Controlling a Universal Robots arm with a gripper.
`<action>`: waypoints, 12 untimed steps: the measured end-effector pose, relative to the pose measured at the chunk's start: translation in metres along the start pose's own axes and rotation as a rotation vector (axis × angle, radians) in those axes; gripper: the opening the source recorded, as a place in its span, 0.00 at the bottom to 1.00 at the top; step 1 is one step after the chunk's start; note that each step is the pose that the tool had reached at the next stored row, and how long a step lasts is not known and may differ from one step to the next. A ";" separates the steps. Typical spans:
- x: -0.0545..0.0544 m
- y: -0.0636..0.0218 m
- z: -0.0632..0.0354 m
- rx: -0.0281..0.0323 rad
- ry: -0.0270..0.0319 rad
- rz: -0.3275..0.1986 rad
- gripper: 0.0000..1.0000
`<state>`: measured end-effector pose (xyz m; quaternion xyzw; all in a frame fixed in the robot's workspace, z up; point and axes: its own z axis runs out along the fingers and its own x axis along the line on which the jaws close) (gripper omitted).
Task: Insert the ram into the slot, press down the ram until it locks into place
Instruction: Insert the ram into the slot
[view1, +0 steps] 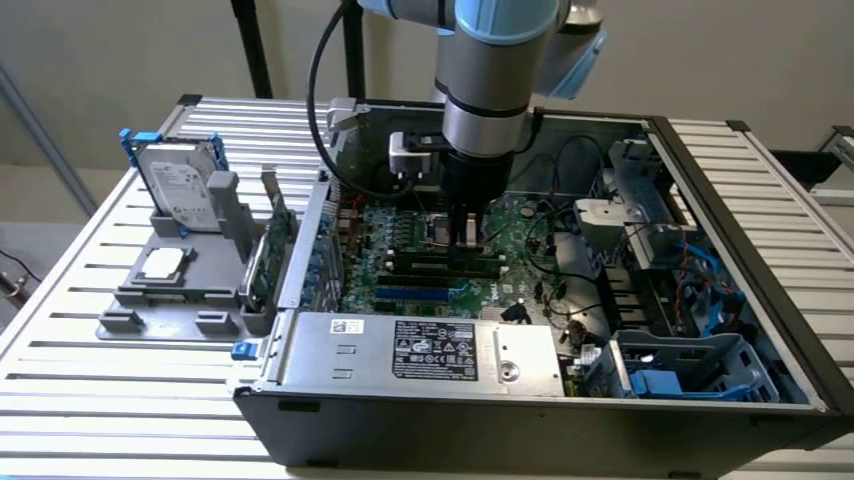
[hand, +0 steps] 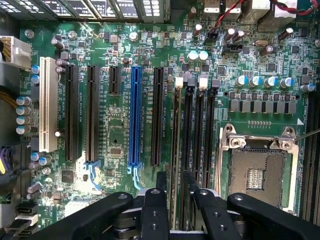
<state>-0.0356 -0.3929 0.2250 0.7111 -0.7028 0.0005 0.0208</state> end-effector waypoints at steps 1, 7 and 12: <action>0.000 0.0000 -0.0007 0.0001 -0.0006 0.000 0.28; 0.000 0.0024 -0.0112 0.0000 -0.0019 0.000 0.28; 0.000 0.0077 -0.0166 0.0000 -0.0021 0.000 0.25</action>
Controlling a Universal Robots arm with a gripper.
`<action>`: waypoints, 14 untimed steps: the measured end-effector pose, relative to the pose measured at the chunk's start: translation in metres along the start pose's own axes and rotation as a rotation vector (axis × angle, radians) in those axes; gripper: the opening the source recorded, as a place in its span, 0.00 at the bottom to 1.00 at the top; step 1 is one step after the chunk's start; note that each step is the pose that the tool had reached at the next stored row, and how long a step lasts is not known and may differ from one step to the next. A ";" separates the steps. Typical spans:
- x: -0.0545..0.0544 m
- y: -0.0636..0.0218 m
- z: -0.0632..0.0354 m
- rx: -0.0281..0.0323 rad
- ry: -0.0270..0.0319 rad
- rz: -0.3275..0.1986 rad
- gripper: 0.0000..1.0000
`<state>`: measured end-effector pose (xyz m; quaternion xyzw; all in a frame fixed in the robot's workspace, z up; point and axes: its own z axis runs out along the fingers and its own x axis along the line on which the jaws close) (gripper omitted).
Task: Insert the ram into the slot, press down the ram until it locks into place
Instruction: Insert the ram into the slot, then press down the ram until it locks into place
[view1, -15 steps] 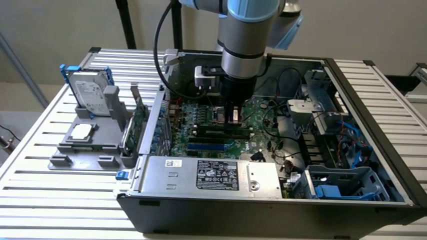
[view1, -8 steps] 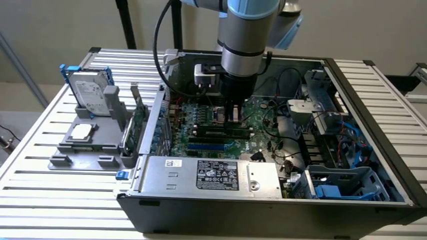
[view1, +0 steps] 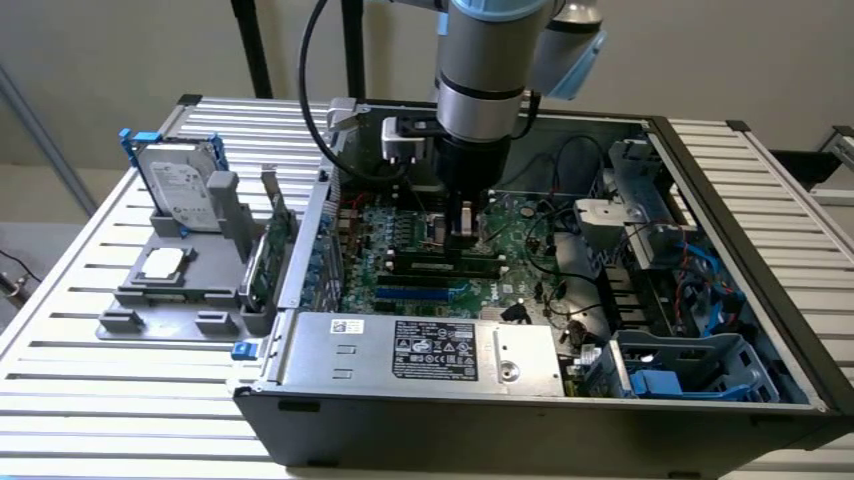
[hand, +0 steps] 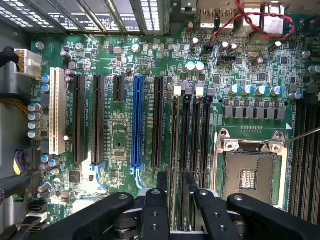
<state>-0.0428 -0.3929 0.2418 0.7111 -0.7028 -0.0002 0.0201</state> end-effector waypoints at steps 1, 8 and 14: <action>0.000 0.0003 -0.0006 0.0001 -0.0002 0.000 0.19; 0.000 0.0003 -0.0009 0.0001 -0.0004 0.000 0.11; 0.000 0.0003 -0.0008 0.0000 -0.0002 0.000 0.11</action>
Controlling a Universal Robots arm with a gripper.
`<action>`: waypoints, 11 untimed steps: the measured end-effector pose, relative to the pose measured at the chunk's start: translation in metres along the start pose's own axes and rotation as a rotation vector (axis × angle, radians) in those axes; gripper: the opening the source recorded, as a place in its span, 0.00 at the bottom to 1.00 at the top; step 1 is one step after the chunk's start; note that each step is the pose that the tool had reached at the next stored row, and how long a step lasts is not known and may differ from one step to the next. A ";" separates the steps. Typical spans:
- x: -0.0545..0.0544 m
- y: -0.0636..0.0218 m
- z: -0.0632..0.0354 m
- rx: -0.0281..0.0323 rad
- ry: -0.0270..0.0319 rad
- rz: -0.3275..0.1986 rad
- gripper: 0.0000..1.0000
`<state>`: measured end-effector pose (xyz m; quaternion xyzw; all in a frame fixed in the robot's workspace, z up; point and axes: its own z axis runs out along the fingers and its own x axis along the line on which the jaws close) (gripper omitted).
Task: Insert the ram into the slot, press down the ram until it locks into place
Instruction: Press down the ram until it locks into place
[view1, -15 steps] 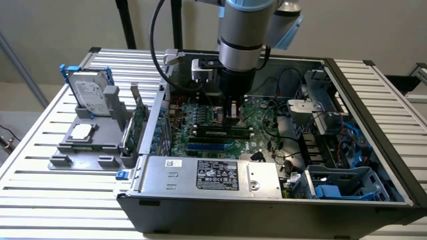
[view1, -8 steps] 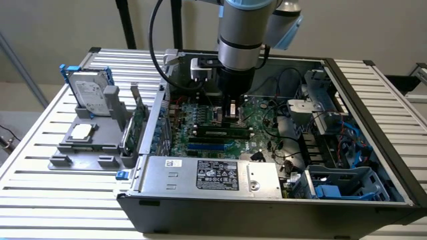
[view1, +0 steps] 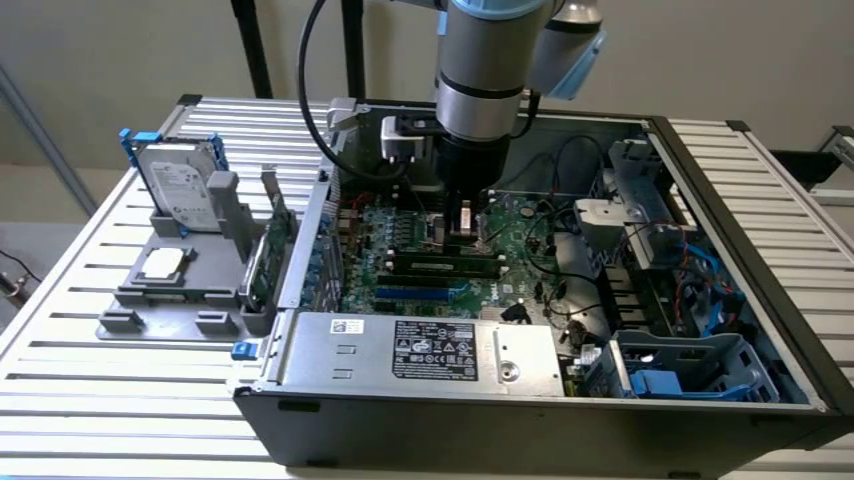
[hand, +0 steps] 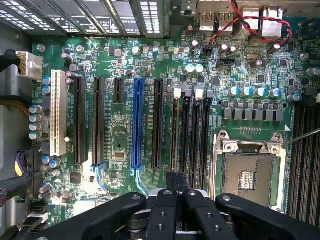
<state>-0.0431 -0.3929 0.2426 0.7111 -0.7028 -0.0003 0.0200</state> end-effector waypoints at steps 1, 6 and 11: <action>0.000 0.0000 0.0002 0.0000 0.0000 0.000 0.11; 0.000 0.0000 0.0012 0.0000 -0.0002 0.000 0.11; -0.001 0.0000 0.0030 0.0001 -0.0006 0.000 0.11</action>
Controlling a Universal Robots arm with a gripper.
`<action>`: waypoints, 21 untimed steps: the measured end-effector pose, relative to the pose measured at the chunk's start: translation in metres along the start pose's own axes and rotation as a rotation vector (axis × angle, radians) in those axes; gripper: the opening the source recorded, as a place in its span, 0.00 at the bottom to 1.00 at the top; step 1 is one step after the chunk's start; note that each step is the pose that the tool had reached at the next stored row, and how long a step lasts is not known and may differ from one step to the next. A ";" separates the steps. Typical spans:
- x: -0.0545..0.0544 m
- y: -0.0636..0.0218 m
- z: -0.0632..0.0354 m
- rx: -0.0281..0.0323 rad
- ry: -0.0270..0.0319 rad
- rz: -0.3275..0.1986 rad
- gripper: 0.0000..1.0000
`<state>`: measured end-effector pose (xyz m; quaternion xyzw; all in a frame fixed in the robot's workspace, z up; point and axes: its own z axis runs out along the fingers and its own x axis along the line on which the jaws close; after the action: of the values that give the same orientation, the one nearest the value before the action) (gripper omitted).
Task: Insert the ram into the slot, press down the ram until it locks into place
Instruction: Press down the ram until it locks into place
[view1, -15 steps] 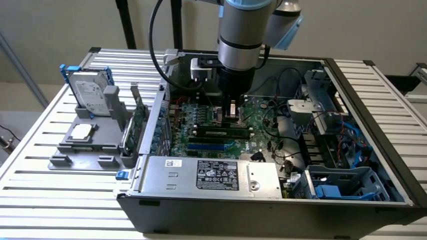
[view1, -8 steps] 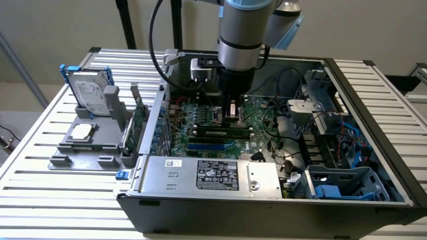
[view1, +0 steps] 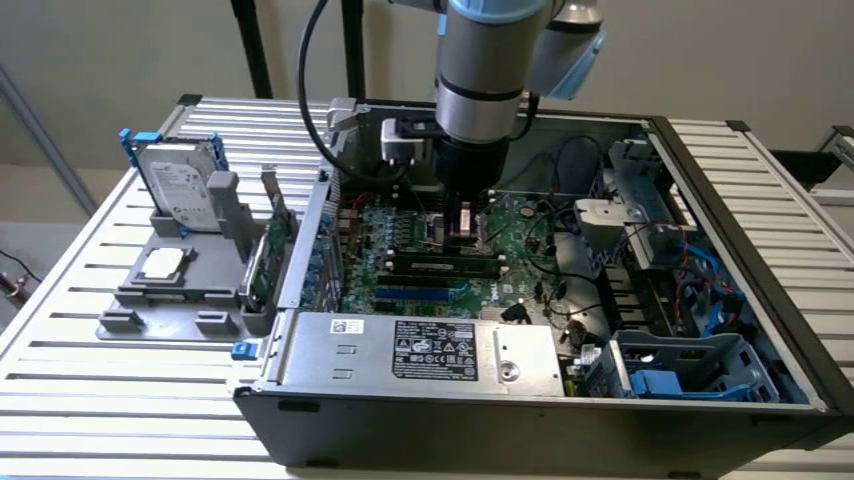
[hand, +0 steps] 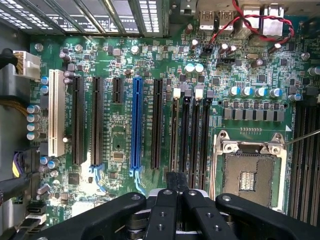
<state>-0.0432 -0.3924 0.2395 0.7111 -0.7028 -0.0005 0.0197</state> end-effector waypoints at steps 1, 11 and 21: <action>0.000 0.0000 0.0004 0.0000 -0.0001 0.000 0.11; 0.000 0.0000 0.0041 0.0001 -0.0026 0.000 0.11; -0.001 -0.0001 0.0092 -0.0002 -0.0053 0.000 0.11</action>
<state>-0.0434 -0.3918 0.2303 0.7111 -0.7028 -0.0025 0.0179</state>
